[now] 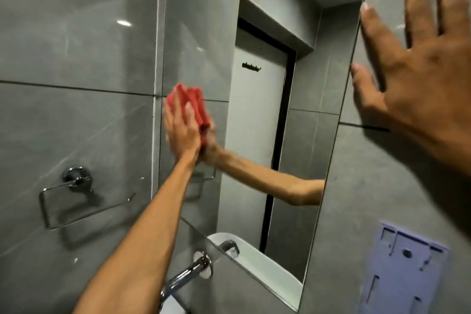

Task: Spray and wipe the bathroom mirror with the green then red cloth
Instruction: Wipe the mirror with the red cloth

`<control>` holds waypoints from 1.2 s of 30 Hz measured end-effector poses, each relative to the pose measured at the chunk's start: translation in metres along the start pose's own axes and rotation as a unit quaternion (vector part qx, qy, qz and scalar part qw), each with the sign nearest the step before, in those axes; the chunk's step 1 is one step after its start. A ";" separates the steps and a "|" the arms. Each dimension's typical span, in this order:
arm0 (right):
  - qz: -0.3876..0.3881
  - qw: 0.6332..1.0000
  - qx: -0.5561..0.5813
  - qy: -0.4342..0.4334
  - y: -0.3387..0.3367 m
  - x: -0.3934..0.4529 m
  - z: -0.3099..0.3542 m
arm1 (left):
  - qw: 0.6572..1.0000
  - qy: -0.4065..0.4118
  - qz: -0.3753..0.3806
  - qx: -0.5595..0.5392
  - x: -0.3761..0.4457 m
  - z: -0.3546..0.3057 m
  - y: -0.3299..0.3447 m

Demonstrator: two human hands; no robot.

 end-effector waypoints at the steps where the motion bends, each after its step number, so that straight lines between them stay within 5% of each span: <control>1: 0.000 1.000 0.002 -0.004 0.001 -0.002 0.000 | 0.998 -0.059 0.009 -0.002 -0.026 0.040 -0.001; 5: 0.017 0.999 0.015 -0.023 -0.005 0.001 0.003 | 0.979 -0.202 0.042 0.000 -0.139 0.113 -0.004; 10: 0.053 0.998 0.016 -0.025 -0.027 0.002 0.011 | 0.974 -0.221 0.031 -0.044 -0.246 0.042 -0.013; 15: 0.122 0.992 0.018 -0.024 -0.041 0.004 0.018 | 0.983 -0.152 0.042 -0.098 -0.303 -0.044 -0.015; 21: 0.146 0.970 0.194 -0.013 -0.068 0.001 0.008 | 0.987 0.048 0.026 -0.152 -0.235 -0.151 -0.013; 25: 0.181 0.901 0.391 0.056 -0.084 0.008 -0.008 | 0.961 0.222 0.025 -0.162 -0.133 -0.274 -0.016; 29: 0.065 0.776 0.588 0.220 -0.108 0.036 -0.037 | 0.923 0.333 0.030 -0.188 -0.061 -0.387 -0.031; 32: -0.026 0.692 0.639 0.335 -0.131 0.054 -0.065 | 0.862 0.449 0.003 -0.233 -0.068 -0.421 -0.041; 36: -0.001 0.640 0.692 0.335 -0.158 0.054 -0.085 | 0.782 0.536 0.028 -0.319 -0.128 -0.435 -0.056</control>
Point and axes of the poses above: each hand's wrist, its own x-axis towards the middle knuckle, its own y-axis out of the palm, z = x × y, the point moved 4 cm from there along x, towards the middle knuckle, and after that the axes turned 14 degrees about x, right-handed, at the moved point
